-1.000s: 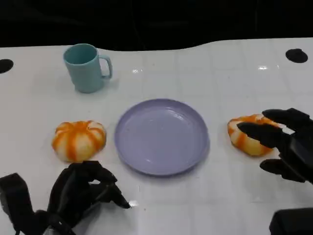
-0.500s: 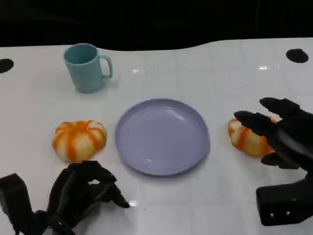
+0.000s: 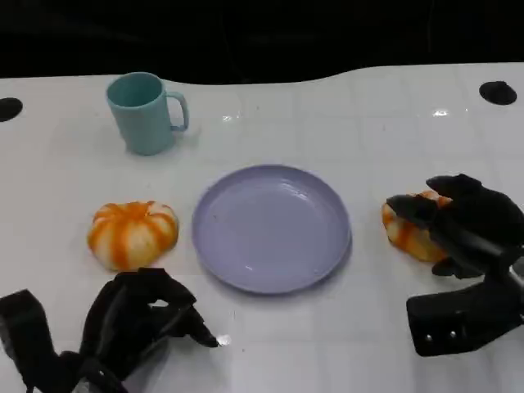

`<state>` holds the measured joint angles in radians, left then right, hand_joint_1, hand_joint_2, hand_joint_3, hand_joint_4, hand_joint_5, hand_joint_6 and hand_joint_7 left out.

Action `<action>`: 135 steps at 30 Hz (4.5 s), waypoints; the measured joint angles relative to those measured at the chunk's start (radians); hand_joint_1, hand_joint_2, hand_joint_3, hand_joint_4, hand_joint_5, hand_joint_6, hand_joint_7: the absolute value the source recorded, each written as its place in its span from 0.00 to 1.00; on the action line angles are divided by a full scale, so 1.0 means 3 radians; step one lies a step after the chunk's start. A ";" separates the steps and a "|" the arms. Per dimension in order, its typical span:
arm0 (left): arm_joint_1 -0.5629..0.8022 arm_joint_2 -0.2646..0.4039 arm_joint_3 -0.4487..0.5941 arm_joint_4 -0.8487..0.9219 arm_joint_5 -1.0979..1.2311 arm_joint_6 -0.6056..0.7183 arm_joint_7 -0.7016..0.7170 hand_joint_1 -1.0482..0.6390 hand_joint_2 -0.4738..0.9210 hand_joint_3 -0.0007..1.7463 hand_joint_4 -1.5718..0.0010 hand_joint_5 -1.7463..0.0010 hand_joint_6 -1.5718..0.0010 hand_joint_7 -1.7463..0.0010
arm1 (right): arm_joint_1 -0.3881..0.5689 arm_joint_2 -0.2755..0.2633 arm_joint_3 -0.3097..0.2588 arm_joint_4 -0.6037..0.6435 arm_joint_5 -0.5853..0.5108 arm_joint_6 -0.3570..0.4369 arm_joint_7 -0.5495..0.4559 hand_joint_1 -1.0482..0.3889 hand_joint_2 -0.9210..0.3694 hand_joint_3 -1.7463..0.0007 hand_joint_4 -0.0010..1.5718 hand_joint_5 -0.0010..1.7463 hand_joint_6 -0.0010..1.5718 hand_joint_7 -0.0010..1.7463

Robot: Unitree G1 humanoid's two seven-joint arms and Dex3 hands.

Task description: Grasp the bread from the table and place it into the plate.

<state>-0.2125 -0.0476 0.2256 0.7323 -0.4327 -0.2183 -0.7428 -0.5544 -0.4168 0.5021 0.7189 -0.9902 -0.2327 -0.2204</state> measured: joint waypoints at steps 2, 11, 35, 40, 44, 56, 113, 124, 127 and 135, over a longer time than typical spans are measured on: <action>0.0002 0.0000 -0.0001 -0.0004 0.0001 0.0000 0.0000 0.00 0.79 0.00 0.00 0.66 0.00 0.79 | -0.0101 0.0054 0.0070 0.0187 0.0003 0.0011 -0.0028 0.42 0.11 1.00 0.13 0.08 0.18 0.00; 0.0029 0.0000 -0.0006 -0.0048 0.0009 0.0000 0.0000 0.00 0.79 0.00 0.00 0.65 0.00 0.79 | -0.0441 0.0224 0.0241 0.0921 0.0044 -0.0017 -0.0325 0.50 0.05 1.00 0.37 0.06 0.34 0.02; 0.0082 -0.0001 -0.0012 -0.0103 0.0021 -0.0010 0.0000 0.00 0.80 0.00 0.00 0.65 0.00 0.78 | -0.0686 0.0342 0.0519 0.1684 0.0199 -0.0526 -0.1899 0.63 0.05 0.92 0.60 1.00 0.47 0.95; 0.0082 0.0000 -0.0004 -0.0102 0.0019 -0.0009 0.0000 0.00 0.79 0.00 0.00 0.65 0.00 0.79 | -0.0696 0.0377 0.0399 0.1676 0.0375 -0.0737 -0.2033 0.66 0.32 0.47 0.61 1.00 0.48 0.96; 0.0082 0.0000 -0.0001 -0.0105 0.0014 0.0031 0.0001 0.00 0.79 0.00 0.00 0.65 0.00 0.79 | -0.0720 0.0401 0.0296 0.1607 0.0514 -0.0867 -0.2008 0.66 0.38 0.38 0.62 1.00 0.53 0.87; 0.0082 0.0004 0.0007 -0.0105 0.0018 0.0035 -0.0001 0.00 0.79 0.00 0.00 0.65 0.00 0.78 | -0.0777 0.0495 0.0091 0.1121 0.0721 -0.1129 -0.1829 0.65 0.50 0.19 0.64 1.00 0.54 0.92; 0.0101 0.0003 -0.0034 -0.0132 0.0024 0.0010 0.0000 0.00 0.79 0.00 0.00 0.65 0.00 0.79 | -0.1050 0.1247 0.0441 0.1525 0.0631 -0.0878 -0.0655 0.30 0.00 0.91 0.15 0.13 0.20 0.00; 0.0101 0.0002 -0.0034 -0.0131 0.0025 0.0009 0.0000 0.00 0.80 0.00 0.00 0.65 0.00 0.79 | -0.1015 0.1179 0.0338 0.1265 0.0773 -0.0889 -0.0422 0.26 0.00 0.90 0.13 0.14 0.20 0.00; 0.0101 0.0002 -0.0034 -0.0130 0.0026 0.0004 0.0000 0.00 0.80 0.00 0.00 0.65 0.00 0.79 | -0.0936 0.1112 0.0308 0.1120 0.0813 -0.0922 -0.0362 0.27 0.00 0.90 0.13 0.15 0.19 0.00; 0.0101 0.0000 -0.0037 -0.0130 0.0028 0.0003 0.0000 0.00 0.80 0.00 0.00 0.66 0.00 0.79 | -0.0619 0.0869 0.0179 0.0617 0.0922 -0.1037 -0.0242 0.29 0.00 0.91 0.15 0.17 0.21 0.01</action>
<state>-0.1822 -0.0477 0.2143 0.6932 -0.4243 -0.2173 -0.7428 -0.7401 -0.1560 0.5556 0.9041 -0.7135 -0.5437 -0.2930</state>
